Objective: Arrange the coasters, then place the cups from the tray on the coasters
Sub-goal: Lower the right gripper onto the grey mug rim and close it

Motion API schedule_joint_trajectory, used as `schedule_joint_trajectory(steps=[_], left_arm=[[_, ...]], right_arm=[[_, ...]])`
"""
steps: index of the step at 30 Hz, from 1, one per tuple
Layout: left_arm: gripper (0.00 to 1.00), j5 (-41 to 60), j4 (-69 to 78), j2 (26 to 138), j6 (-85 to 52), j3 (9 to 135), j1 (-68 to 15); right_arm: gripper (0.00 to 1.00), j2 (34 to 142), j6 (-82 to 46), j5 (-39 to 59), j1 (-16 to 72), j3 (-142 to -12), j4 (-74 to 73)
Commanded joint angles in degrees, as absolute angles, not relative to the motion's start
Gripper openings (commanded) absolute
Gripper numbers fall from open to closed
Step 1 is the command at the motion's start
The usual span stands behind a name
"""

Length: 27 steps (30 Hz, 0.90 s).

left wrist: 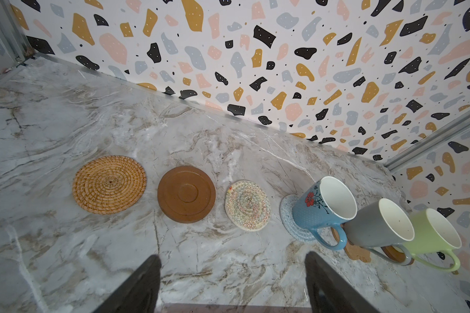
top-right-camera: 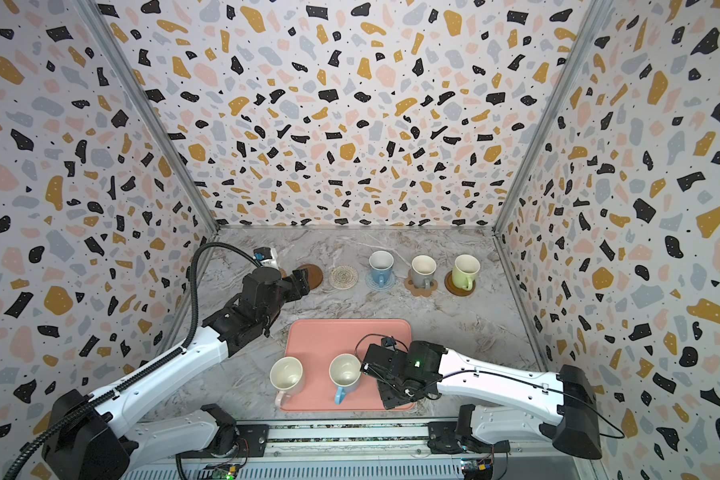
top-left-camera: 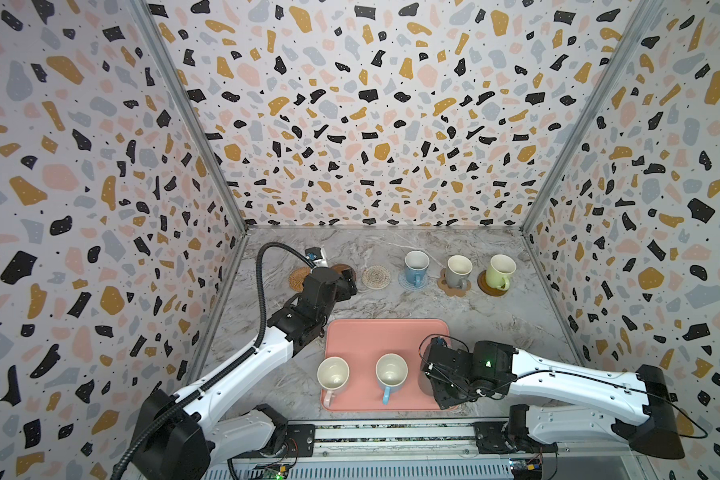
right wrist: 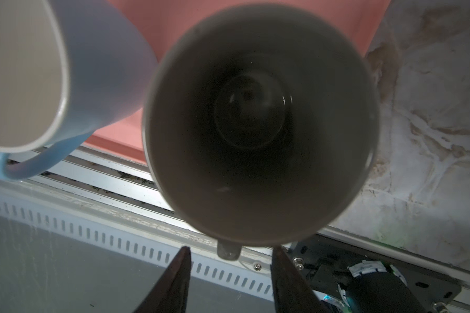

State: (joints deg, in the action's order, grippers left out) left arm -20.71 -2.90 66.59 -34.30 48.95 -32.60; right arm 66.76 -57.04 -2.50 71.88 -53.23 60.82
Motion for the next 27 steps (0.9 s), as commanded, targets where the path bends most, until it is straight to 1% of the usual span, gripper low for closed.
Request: schedule_joint_trajectory(steps=[1,7,14,21,27], left_arm=[[0.84,-20.0,-2.2,65.7,-34.5,49.3,-32.1],[0.84,-19.8,-3.1,65.5,-34.7,49.3,-31.9],[0.85,-20.0,-2.5,65.2,-34.6,49.4,-31.8],[0.85,-19.8,-3.0,65.0,-34.2,49.5,-31.7],[0.85,-19.8,-3.3,64.5,-34.0,49.5,-31.6]], right_arm=[[0.48,67.4,-59.9,-6.2,72.7,-52.7,60.6],[0.42,67.7,-62.0,-8.8,72.8,-50.8,57.6],[0.31,68.7,-64.4,-12.1,72.9,-50.3,56.6],[0.25,70.2,-65.7,-13.3,73.1,-48.7,55.1],[0.15,72.4,-66.7,-15.1,73.9,-48.9,55.6]])
